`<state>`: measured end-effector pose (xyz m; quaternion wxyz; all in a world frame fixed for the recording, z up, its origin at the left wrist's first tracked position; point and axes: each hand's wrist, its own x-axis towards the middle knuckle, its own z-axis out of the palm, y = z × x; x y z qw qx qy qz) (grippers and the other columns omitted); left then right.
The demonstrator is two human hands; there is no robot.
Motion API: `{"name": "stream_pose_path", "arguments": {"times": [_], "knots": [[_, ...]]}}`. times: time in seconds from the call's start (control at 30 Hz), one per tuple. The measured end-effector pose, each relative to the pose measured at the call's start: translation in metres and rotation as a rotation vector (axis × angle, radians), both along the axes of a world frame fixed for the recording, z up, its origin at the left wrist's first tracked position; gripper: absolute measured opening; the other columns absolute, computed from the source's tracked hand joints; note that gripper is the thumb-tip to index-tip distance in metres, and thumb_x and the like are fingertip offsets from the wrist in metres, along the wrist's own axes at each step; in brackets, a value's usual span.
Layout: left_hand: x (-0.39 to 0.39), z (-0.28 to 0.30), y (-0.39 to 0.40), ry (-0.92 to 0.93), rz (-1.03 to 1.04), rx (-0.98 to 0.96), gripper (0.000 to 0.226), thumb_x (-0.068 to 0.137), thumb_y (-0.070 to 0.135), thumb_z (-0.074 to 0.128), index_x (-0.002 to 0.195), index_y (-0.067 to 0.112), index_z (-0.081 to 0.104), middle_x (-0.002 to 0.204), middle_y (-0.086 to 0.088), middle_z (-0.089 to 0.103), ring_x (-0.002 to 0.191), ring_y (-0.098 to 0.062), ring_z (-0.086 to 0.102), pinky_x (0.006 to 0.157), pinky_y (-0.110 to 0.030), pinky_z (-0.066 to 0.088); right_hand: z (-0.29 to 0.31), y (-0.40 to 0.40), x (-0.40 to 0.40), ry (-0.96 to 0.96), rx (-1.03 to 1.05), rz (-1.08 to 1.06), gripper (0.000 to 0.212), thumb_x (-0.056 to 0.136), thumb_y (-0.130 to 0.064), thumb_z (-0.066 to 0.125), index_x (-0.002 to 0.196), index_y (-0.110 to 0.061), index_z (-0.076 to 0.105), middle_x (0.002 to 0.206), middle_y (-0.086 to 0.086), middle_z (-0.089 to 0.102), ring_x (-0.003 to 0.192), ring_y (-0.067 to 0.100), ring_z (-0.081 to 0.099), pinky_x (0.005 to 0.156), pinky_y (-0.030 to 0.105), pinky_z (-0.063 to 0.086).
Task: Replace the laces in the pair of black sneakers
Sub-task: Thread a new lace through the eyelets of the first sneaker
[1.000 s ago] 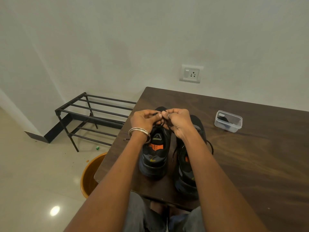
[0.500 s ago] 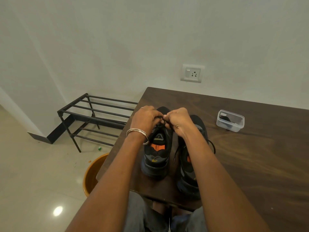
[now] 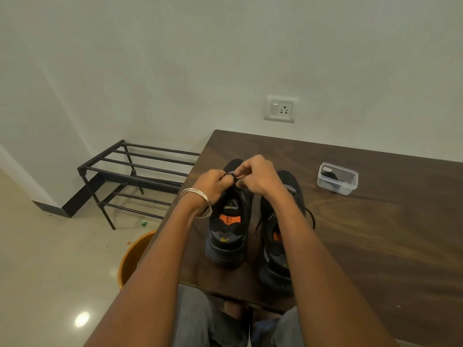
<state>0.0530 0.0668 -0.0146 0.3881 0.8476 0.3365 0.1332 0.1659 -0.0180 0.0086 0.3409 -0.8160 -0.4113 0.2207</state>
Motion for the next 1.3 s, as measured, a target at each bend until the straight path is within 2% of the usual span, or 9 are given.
{"name": "stream_pose_path", "arguments": {"times": [0.07,0.13,0.2,0.27,0.37,0.53,0.7,0.97,1.3], "knots": [[-0.002,-0.002,0.000,-0.159,0.055,-0.271,0.035,0.096,0.021,0.049,0.061,0.016,0.049,0.052,0.004,0.046,0.048,-0.010,0.040,0.052,-0.025,0.033,0.001,0.001,0.000,-0.094,-0.086,-0.004,0.027,0.082,-0.014,0.078,0.107,-0.022,0.071,0.117,0.005,0.065,0.116,0.024,0.056,0.100,0.043,0.046],[-0.002,-0.001,-0.001,-0.209,0.112,-0.403,0.035,0.096,0.023,0.049,0.062,0.016,0.051,0.050,0.005,0.046,0.047,-0.010,0.040,0.049,-0.023,0.034,0.007,-0.001,-0.002,-0.248,-0.172,-0.015,0.037,0.081,-0.023,0.079,0.116,-0.026,0.067,0.134,0.004,0.054,0.132,0.029,0.038,0.107,0.050,0.029],[0.000,0.001,-0.003,-0.217,0.161,-0.454,0.034,0.096,0.024,0.049,0.063,0.015,0.052,0.055,0.002,0.046,0.048,-0.010,0.040,0.048,-0.021,0.034,0.017,-0.005,0.000,-0.292,-0.125,-0.018,0.035,0.080,-0.022,0.080,0.113,-0.025,0.067,0.132,0.004,0.052,0.131,0.028,0.037,0.105,0.046,0.030],[0.001,0.002,-0.004,-0.223,0.194,-0.493,0.032,0.095,0.025,0.050,0.065,0.015,0.053,0.056,0.001,0.047,0.048,-0.010,0.040,0.046,-0.020,0.034,0.022,-0.011,0.003,-0.174,-0.026,0.018,0.026,0.080,-0.014,0.080,0.102,-0.019,0.069,0.109,0.002,0.062,0.111,0.020,0.056,0.099,0.037,0.045],[0.000,0.003,-0.004,-0.247,0.216,-0.561,0.032,0.093,0.024,0.049,0.063,0.015,0.052,0.053,0.002,0.046,0.047,-0.010,0.038,0.041,-0.018,0.032,0.023,-0.013,-0.005,-0.071,-0.021,0.097,0.023,0.078,-0.017,0.082,0.096,-0.011,0.070,0.088,0.003,0.068,0.084,0.015,0.065,0.071,0.019,0.051],[-0.002,0.001,-0.005,-0.270,0.205,-0.639,0.032,0.093,0.025,0.051,0.062,0.016,0.053,0.054,0.001,0.044,0.046,-0.010,0.036,0.042,-0.019,0.030,0.012,-0.007,-0.013,0.063,0.066,-0.028,0.020,0.080,-0.009,0.081,0.095,-0.003,0.069,0.084,0.011,0.072,0.076,0.019,0.073,0.068,0.026,0.061],[-0.006,-0.003,0.002,-0.392,0.218,-0.677,0.023,0.092,0.021,0.061,0.071,0.010,0.064,0.059,-0.001,0.057,0.050,-0.011,0.048,0.051,-0.024,0.041,0.014,-0.009,-0.012,0.107,0.129,-0.117,0.009,0.082,0.001,0.076,0.090,-0.002,0.073,0.084,0.015,0.073,0.073,0.021,0.073,0.065,0.027,0.062],[-0.017,-0.003,0.008,-0.555,0.101,-0.908,0.039,0.090,-0.012,0.032,0.106,0.001,0.066,0.075,-0.008,0.068,0.065,-0.015,0.064,0.060,-0.021,0.055,0.011,-0.006,-0.010,-0.073,0.093,-0.056,0.011,0.089,-0.011,0.071,0.098,-0.011,0.078,0.099,0.006,0.072,0.095,0.015,0.064,0.078,0.022,0.044],[-0.013,-0.017,0.011,-0.542,0.110,-0.744,0.021,0.086,0.003,0.065,0.105,0.008,0.070,0.079,-0.010,0.072,0.066,-0.015,0.068,0.058,-0.020,0.055,0.011,-0.008,-0.010,-0.071,0.084,-0.010,0.014,0.089,-0.011,0.070,0.101,-0.011,0.077,0.103,0.008,0.071,0.098,0.016,0.063,0.078,0.022,0.043]]}}
